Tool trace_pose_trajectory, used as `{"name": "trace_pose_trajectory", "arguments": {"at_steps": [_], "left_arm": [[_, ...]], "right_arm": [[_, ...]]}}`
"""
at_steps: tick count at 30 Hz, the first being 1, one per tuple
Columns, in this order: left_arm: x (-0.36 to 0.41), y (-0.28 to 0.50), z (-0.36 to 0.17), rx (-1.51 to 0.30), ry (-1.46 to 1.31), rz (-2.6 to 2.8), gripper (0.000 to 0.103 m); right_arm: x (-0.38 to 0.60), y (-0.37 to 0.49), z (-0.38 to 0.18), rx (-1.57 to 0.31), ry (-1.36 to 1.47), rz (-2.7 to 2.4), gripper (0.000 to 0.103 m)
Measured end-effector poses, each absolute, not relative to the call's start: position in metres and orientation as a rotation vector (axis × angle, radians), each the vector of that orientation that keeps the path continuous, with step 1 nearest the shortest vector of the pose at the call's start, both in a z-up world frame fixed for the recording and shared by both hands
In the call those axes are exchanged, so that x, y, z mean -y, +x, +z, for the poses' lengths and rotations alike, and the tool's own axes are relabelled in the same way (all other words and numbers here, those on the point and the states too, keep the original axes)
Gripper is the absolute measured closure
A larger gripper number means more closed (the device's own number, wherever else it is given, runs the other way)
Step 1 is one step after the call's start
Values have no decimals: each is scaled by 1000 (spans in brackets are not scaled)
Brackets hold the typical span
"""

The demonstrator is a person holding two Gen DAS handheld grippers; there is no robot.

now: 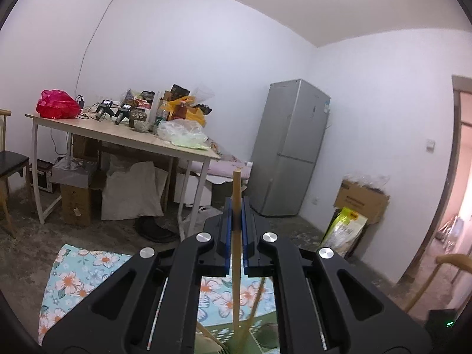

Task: Organize utensils
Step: 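Carry both held chopsticks above the green holder with both tools, then lower the chopstick into the green holder and open the left tool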

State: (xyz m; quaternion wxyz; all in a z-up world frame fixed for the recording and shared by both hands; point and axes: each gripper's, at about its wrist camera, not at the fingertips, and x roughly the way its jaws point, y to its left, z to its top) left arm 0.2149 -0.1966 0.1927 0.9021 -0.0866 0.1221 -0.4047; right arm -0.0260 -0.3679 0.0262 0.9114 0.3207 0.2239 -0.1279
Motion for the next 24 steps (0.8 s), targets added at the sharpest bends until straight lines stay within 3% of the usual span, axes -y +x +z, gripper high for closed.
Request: {"name": "trace_pose_trajectory", "arguments": {"at_steps": [8,10,12,18,24], "left_arm": [[212,222,143,-340,-113,-807,97],[205,219,141,-341,-122,-811,89],[195,214,144,-326,-133,-805,70],[159,192,152,-327,-134,-800,45],[126,158,139,-385,-47,-823,27]], "right_arm": [[369,-28,28,-459,661,-273,94],[370,-27,27,-460,663,-274,94],[369,-27,26,-459,663,-273,94],[366,-27,29,-456,653,-268,94],[357,-26,35,-437,624,-246,95]]}}
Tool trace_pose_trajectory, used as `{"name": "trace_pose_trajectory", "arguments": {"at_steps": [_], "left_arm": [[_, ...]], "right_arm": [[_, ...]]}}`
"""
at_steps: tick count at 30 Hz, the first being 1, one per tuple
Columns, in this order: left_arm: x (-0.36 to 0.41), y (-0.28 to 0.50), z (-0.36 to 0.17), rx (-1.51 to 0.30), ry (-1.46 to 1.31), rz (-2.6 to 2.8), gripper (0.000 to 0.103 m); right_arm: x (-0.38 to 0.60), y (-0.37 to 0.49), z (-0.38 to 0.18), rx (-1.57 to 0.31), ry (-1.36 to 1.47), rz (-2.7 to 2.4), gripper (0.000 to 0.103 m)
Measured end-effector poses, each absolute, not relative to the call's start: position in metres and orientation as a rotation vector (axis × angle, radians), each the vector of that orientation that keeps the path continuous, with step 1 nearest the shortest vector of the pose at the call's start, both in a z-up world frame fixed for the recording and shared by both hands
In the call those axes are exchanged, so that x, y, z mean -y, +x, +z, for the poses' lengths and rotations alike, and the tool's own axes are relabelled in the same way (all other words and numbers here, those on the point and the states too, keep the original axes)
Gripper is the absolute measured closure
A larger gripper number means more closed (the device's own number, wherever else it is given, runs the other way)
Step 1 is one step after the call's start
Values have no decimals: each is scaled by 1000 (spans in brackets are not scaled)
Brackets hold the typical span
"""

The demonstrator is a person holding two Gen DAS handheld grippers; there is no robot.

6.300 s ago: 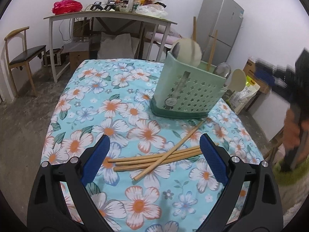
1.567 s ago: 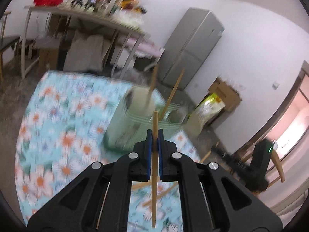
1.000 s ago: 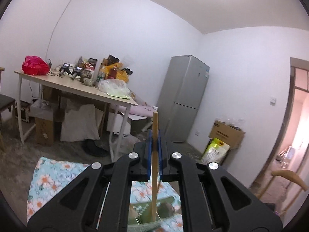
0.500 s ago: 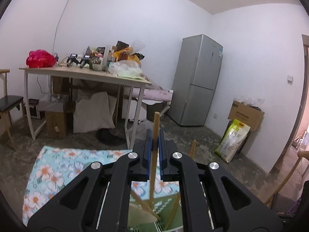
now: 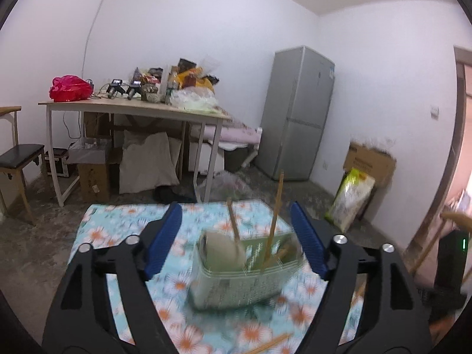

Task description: Organize utensils

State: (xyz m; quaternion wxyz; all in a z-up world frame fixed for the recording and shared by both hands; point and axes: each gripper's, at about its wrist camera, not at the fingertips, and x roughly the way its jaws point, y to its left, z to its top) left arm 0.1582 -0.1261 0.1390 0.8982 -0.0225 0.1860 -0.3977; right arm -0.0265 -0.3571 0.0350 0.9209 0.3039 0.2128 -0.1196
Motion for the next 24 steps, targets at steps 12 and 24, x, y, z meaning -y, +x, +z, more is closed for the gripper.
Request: {"name": "trace_pose_trajectory", "arguments": {"at_steps": [12,24], "left_arm": [[81,127,55,-636,77,-696,14],[70,133,24,-784,168,-447,14]], "right_arm": [[335,-21,91,-325,473,-147,98],[322,-1,189,-70,261,-128,98]]}}
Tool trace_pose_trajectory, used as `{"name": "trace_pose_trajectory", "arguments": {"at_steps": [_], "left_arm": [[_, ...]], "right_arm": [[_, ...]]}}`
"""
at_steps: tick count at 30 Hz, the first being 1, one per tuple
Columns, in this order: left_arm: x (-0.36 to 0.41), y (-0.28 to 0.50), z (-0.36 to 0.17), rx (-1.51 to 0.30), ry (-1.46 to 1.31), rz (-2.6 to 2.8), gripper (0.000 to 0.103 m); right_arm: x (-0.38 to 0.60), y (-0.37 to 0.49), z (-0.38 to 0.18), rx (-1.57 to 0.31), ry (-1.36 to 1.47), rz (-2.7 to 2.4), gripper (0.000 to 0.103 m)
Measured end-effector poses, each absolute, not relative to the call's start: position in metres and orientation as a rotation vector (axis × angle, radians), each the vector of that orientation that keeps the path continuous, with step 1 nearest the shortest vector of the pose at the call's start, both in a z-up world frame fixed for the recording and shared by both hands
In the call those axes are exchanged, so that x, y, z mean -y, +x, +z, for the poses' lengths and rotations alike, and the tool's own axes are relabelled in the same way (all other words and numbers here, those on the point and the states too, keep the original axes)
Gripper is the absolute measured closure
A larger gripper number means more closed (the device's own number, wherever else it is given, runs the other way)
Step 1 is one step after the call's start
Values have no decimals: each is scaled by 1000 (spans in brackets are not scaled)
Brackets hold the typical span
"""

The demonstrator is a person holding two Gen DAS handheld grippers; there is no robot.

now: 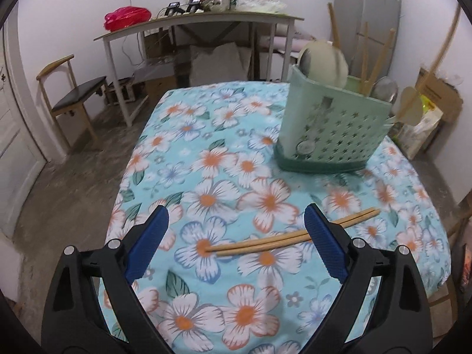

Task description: Organize utensils

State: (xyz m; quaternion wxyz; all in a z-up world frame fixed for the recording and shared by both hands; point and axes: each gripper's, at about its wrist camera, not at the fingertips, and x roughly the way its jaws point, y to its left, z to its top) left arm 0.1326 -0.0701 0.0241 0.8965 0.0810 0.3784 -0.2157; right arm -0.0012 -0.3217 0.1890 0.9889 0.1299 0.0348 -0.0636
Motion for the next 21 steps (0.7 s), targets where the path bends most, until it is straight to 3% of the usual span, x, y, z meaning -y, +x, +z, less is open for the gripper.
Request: {"name": "trace_pose_trajectory", "arguments": {"at_steps": [11,17,21], "left_arm": [[71,130,12,-839,158,-427,14],[71,131,10,-839,164,-425,14],[71,133,7,-845,161,-435,13]], "right_arm": [[318,86,165,-117,204,-178,97],[316,122,128,-293,173,-179,96],[324,111,133,-295,206,-182,62]]}}
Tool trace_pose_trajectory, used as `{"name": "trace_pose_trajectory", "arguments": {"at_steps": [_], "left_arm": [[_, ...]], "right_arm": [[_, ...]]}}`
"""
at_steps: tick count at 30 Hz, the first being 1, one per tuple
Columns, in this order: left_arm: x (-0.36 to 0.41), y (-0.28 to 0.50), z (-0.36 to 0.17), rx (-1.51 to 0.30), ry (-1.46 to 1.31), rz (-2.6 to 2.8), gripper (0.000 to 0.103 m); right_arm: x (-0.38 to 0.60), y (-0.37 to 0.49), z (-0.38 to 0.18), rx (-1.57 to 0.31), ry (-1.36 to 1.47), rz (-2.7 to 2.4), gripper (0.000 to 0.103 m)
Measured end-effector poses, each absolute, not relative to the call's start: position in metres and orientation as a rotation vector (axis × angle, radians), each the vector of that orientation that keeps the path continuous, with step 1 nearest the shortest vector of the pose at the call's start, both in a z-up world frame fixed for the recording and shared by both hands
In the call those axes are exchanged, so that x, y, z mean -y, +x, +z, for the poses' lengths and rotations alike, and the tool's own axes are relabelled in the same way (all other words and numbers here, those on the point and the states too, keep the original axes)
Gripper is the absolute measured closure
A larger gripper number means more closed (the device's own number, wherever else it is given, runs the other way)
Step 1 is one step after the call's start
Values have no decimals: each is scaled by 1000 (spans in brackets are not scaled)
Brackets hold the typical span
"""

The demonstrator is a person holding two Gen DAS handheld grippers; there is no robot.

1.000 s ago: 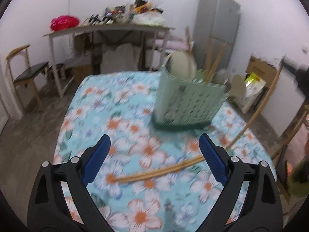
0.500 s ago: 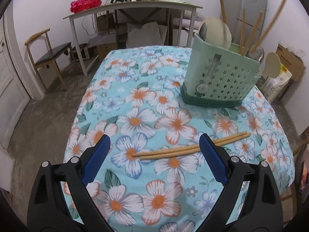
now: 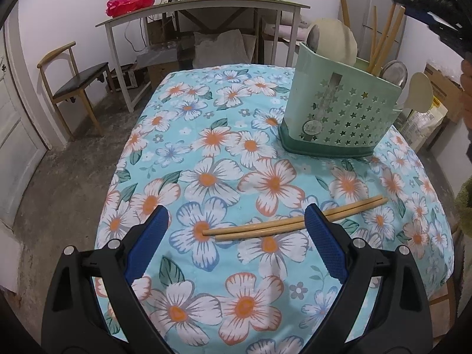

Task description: Organize utensils

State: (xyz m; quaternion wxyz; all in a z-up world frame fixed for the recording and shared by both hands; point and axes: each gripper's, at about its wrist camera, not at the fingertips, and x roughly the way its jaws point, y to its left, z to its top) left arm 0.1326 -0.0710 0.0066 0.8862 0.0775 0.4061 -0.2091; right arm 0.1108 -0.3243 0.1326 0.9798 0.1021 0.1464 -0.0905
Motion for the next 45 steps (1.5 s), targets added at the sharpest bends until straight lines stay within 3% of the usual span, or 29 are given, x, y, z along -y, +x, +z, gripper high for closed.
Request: {"name": "trace_pose_trajectory", "arguments": {"at_steps": [4,12,18,22,26,32,45], "left_arm": [[70,135,4,-847,150,-441,13],[67,138,4,-832,127,-489,13],[68,136,4,-801,115,-565,13],[79,131,1,-780,167,-611,13],[102,116,-6,-742,285,-683,32],[139,89,-25,-666,543,-738,62],[183,55,-71,-466,993,-707,92]], "right_arm": [[333,85,151,-225,212,-201,53],[341,11,152,-163,320,-135,50],[340,3,88,-374,471,-77,50],[339,16,8,-652,651,-91,50],[335,28,-61,-908,782,-117,50],[334,31,-74,-942,814,-112,50],[358,17,-60,-902,838,-120,50]]}}
